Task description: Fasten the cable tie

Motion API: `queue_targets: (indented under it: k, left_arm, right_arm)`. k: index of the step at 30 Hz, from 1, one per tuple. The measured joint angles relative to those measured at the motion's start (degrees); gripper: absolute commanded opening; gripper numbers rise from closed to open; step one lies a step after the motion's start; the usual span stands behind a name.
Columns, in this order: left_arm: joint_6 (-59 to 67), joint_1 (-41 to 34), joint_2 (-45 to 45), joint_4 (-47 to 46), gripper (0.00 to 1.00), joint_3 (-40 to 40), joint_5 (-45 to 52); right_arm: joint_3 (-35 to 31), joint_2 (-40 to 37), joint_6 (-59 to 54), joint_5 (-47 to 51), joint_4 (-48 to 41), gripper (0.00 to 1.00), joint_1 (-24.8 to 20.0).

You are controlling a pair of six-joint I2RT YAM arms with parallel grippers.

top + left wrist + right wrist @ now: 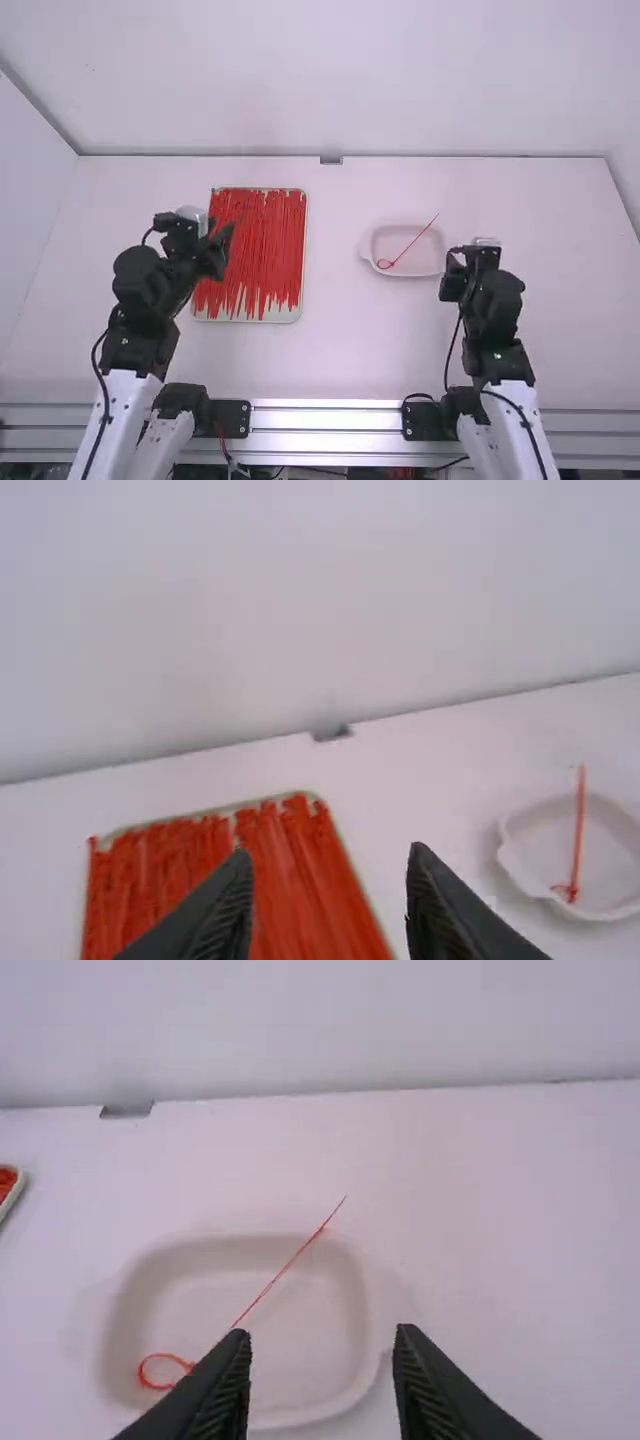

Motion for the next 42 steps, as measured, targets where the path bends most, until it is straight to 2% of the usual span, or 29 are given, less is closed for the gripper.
queue_targets:
  k: [9, 16, 32, 42]
  left_arm:
    - [0.0, 0.0, -11.8, 0.0, 0.13, -11.5, -11.4]
    - [0.0, 0.0, -18.9, 0.0, 0.01, -18.6, -15.3]
    - [0.0, 0.0, -31.8, 0.0, 0.0, -31.5, -15.8]
    - [0.0, 0.0, -36.5, 0.3, 0.0, -31.7, -16.2]
  right_arm:
    - [-11.4, -11.0, -0.5, 0.3, -0.1, 0.12, 0.0]
    - [-17.9, -17.7, -0.6, 0.4, 0.2, 0.0, 0.0]
    - [-17.9, -30.6, -0.5, 0.4, 0.4, 0.0, 0.0]
    - [-17.9, -35.7, -0.6, 0.4, 0.5, 0.0, 0.0]
